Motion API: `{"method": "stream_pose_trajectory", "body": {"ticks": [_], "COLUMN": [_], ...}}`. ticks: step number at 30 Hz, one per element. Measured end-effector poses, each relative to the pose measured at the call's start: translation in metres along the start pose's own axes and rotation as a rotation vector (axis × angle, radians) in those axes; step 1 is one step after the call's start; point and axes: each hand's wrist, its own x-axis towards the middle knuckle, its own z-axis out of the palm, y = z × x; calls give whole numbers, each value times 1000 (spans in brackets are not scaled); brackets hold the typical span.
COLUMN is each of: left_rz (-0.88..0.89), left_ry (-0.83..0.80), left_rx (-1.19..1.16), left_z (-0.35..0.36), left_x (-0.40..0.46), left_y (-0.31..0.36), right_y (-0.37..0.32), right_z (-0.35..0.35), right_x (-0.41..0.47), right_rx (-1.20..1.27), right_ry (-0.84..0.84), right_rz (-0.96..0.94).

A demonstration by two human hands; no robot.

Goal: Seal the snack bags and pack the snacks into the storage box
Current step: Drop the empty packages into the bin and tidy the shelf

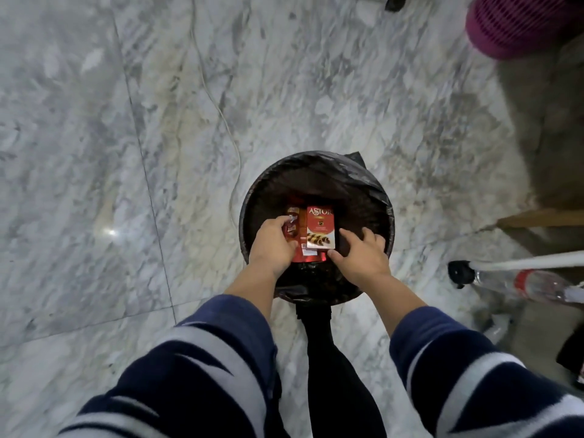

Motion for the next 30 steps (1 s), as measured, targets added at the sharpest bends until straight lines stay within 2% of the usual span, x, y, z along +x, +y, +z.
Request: {"method": "stream_pose_trajectory", "body": {"ticks": [8, 13, 18, 24, 30], "left_rz": [241, 393, 543, 678, 933], "left_ry": [-16, -70, -144, -210, -249], "left_rx": [169, 271, 402, 579, 713], "left_z": [-74, -103, -111, -84, 8], "left_x": [-84, -183, -286, -389, -497], "left_y": [68, 97, 132, 201, 277], "right_y": [-7, 11, 53, 142, 262], "right_z": [-87, -125, -152, -180, -171], "right_x": [-93, -210, -328, -455, -571], "right_rx": [8, 151, 157, 247, 358], "right_ry": [33, 117, 143, 278, 463], "right_rz": [-41, -50, 13, 127, 221]}}
